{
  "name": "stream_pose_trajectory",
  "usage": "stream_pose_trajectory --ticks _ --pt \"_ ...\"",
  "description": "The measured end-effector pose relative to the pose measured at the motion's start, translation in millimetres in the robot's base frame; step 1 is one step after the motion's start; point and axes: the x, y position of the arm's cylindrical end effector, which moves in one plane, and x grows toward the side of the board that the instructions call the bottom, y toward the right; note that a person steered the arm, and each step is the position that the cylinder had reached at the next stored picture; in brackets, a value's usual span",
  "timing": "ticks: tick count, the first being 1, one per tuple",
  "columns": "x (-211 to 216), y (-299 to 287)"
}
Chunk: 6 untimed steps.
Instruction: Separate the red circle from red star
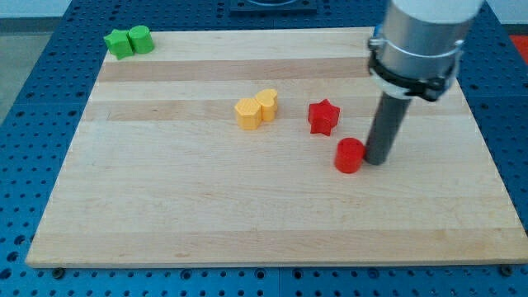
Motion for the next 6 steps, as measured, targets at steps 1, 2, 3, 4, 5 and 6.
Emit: stream_pose_trajectory --ticks 1,2,3,4,5,6 --pt "-11.6 -38.0" --pt "1.2 -76.1" --pt "13.1 -112.2" --pt "34.4 -138.6" --pt "54.8 -140.1" --pt "70.7 -110.1"
